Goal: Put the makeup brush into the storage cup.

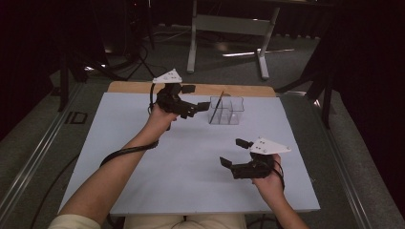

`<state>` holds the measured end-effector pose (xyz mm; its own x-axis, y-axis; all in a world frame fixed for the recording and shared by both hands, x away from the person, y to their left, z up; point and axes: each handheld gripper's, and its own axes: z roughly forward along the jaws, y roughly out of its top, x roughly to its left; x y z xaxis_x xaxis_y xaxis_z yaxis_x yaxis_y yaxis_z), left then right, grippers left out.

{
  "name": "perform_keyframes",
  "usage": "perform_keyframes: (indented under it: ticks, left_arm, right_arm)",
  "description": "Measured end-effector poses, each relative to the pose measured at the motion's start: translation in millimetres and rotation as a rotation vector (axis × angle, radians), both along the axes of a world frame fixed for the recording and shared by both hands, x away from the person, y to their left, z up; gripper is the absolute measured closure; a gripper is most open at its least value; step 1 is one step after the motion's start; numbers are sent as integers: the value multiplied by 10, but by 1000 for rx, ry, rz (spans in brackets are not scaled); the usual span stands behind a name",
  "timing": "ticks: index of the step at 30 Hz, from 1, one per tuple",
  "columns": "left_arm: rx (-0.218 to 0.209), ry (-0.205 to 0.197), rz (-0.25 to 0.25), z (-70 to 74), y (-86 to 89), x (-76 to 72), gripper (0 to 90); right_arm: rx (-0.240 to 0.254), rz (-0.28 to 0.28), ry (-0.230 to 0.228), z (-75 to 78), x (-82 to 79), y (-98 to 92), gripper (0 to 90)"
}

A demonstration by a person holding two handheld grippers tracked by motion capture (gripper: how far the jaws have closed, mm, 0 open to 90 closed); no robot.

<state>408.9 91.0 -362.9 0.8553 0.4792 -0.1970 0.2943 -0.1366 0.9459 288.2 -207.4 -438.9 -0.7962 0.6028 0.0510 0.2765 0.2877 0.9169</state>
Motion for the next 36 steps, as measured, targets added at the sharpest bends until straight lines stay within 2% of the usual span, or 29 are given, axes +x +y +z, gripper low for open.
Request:
perform_keyframes:
  ticks: [2, 8, 14, 20, 23, 25, 27, 36]
  left_arm:
    - [12, -3, 1, -1, 37, -42, 27]
    - [11, -10, -7, -26, 151, -162, 27]
    - [19, -22, -22, -110, 233, -300, 27]
    - [25, -55, -27, -217, 301, -449, 28]
    - [29, -47, -53, -271, 331, -495, 28]
    - [37, -54, -45, -312, 351, -532, 28]
    - [33, -36, -47, -352, 380, -553, 26]
    - [38, -33, -32, -496, 499, -650, 22]
  right_arm:
    - [0, 0, 0, 0, 1, 2, 123]
    - [-2, -2, -3, 0, 6, -1, 123]
    - [-1, -10, -10, 5, 14, -20, 123]
    - [-3, -16, -19, 2, 21, -33, 123]
    - [-4, -18, -20, 1, 21, -34, 123]
    - [-5, -20, -23, -2, 23, -34, 123]
    - [-5, -20, -22, -2, 25, -34, 123]
    - [-9, -21, -22, -15, 32, -35, 123]
